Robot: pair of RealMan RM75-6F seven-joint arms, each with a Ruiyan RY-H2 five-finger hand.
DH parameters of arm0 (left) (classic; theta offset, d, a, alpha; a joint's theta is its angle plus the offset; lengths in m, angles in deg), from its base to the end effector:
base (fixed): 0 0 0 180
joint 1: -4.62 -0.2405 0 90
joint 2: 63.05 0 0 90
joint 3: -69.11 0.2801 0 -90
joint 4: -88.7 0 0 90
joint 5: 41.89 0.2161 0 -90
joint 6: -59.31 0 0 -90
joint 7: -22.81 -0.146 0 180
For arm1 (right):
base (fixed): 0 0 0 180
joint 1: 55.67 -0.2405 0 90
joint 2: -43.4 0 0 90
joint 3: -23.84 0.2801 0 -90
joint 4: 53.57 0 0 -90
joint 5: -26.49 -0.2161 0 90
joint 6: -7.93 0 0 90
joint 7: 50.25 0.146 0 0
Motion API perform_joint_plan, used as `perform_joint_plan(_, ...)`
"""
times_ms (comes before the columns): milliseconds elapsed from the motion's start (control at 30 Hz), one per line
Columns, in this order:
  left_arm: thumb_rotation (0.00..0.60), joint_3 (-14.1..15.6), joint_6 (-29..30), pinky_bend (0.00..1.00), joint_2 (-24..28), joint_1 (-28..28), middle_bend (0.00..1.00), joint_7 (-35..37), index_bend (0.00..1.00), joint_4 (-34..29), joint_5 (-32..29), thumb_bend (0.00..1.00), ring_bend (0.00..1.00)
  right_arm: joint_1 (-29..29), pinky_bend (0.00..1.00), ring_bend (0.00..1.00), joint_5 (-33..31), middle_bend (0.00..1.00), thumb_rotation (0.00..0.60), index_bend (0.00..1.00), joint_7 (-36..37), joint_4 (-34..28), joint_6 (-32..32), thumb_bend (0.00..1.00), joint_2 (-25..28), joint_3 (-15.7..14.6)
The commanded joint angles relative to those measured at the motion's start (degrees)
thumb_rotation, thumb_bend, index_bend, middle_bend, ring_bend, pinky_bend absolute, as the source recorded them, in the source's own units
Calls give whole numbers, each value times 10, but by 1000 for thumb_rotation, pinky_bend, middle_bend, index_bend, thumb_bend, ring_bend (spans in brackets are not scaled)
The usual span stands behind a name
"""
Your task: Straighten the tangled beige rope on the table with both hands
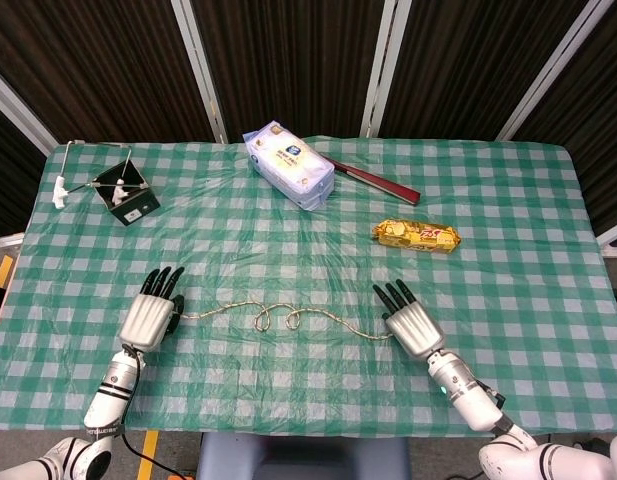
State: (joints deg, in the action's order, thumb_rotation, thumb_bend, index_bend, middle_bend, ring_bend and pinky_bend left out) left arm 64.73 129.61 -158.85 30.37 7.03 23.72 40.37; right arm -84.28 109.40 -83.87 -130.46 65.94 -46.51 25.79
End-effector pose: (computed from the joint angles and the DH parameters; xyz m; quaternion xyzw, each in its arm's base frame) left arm -0.2797 0.3054 -0.0212 -0.7202 -0.2894 -0.3486 0.5253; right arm -0.2544 -0.2896 -0.0369 0.8302 -0.2055 0.2429 0.4577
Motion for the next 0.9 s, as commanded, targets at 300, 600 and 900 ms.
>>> perform_joint_plan(300,600,-2,3,111,9,0,52,3,650,-4,0,461,0,2,0,0,-8,8,600,722,-7,-14,15,529,14,0)
perform_joint_plan(600,600,-6,14,117,34,0,50,-7,651,-9,5,463,0,34,0,0,-20,16,600,739,40,-74,75,530,95,15)
perform_joint_plan(900,600,-14,20,124,55,-7,50,-1,652,-12,-7,463,0,68,0,0,-47,16,600,739,83,-91,104,530,164,18)
